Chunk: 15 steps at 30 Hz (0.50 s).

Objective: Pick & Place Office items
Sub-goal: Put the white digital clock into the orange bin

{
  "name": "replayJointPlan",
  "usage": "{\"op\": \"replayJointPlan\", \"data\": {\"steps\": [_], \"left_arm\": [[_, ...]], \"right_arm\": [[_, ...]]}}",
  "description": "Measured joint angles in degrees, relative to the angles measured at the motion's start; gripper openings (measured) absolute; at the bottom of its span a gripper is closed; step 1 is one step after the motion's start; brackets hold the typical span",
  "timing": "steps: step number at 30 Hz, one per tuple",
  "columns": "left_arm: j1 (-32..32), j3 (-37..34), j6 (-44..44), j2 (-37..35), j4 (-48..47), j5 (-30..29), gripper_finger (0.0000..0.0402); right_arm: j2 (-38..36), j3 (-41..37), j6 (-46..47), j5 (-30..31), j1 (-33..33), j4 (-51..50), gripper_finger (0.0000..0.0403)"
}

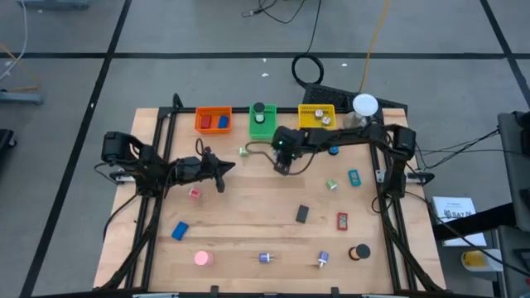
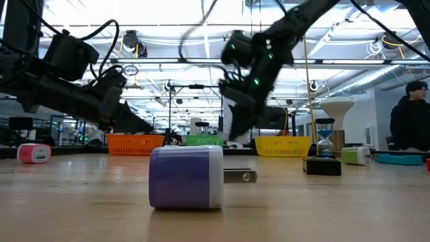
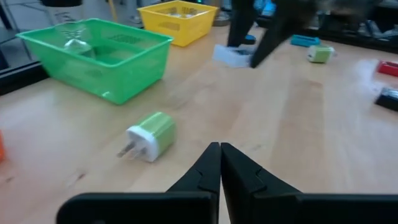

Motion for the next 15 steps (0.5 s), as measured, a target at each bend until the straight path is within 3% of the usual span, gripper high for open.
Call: {"op": "replayJointPlan", "data": {"steps": [7, 15], "left_arm": [[2.36, -0.07, 0.31, 0.0, 0.01, 0.5, 0.0004], [3.37, -0.06, 1.16, 0.0, -0.1, 0.53, 0.0015]], "right_arm": [[5.38, 7.45, -6.91, -4.57, 5.17, 9.42, 0.0147], [14.32, 11.66, -14.1, -8.81, 6.58, 7.84, 0.0147]]}}
